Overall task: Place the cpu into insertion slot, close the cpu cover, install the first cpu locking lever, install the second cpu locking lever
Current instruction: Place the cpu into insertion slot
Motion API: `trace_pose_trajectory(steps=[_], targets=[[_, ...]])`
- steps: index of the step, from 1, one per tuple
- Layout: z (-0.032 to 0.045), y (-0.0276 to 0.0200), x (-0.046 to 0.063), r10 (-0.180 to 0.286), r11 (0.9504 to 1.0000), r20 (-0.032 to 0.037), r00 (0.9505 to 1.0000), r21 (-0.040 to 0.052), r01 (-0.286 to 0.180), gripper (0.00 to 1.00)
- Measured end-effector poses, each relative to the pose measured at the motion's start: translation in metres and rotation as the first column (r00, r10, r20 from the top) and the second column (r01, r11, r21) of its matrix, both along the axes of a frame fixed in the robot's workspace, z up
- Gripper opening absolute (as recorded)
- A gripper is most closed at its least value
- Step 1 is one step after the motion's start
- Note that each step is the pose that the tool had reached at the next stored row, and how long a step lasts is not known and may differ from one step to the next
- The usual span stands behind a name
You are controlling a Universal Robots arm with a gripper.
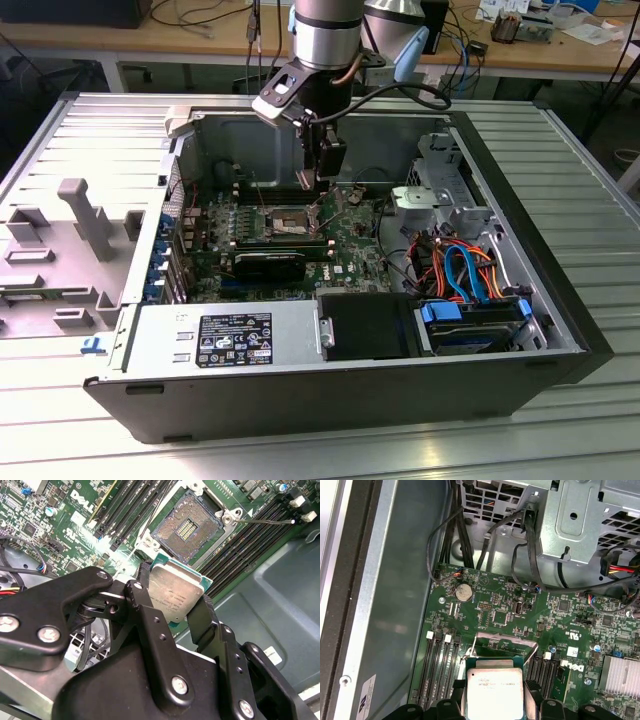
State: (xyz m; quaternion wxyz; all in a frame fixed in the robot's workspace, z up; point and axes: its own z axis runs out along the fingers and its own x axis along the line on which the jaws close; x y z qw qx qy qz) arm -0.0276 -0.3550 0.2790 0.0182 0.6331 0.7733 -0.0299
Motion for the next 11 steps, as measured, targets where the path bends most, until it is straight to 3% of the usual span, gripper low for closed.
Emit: trace_pose_trajectory(steps=[11], targets=[[-0.0001, 0.0000, 0.0000, -0.007, 1.0000, 0.0000, 1.0000, 0.0000, 0.007, 0.54]])
